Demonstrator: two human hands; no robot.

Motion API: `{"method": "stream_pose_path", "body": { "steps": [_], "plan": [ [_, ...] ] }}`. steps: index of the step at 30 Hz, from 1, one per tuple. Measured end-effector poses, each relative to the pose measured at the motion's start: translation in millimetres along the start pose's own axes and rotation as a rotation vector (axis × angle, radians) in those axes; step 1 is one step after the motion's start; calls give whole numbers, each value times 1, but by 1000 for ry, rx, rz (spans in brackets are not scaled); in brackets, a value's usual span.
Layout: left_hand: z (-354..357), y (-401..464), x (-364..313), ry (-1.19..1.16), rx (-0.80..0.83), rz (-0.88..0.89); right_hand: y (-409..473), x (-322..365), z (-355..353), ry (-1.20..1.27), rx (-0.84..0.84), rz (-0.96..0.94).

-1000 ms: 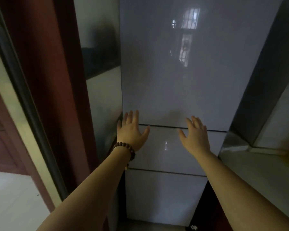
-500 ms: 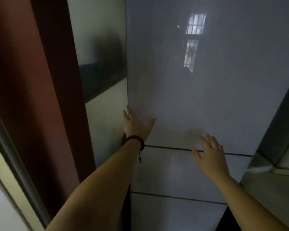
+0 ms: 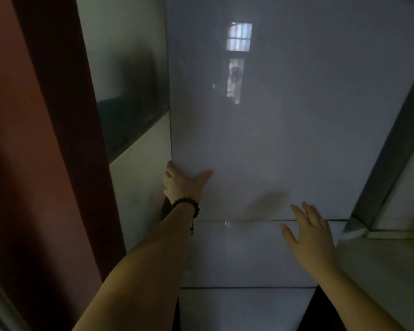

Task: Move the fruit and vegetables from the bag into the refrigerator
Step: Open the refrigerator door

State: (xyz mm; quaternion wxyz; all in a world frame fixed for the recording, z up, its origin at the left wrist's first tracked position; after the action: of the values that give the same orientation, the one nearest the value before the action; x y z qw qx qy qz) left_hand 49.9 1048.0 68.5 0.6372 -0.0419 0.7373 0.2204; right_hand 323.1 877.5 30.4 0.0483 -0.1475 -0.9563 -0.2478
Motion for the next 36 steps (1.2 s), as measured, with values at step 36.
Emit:
{"method": "stream_pose_path", "body": {
  "steps": [36],
  "plan": [
    [-49,-461,-116,284,463,675,-290,-128,-196,-135,4,114]
  ]
}}
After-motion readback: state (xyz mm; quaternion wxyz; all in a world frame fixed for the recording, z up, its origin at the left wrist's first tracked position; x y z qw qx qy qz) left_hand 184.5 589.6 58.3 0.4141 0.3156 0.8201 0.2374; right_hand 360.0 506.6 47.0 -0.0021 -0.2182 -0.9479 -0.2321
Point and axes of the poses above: each hand's wrist, its own y-axis towards the middle knuckle, its own z-axis out of the palm, x = y × z, the point moved 6 cm from there along y, towards the middle knuckle, and after that the axes turned 12 degrees about -y, right-handed, at the moved point
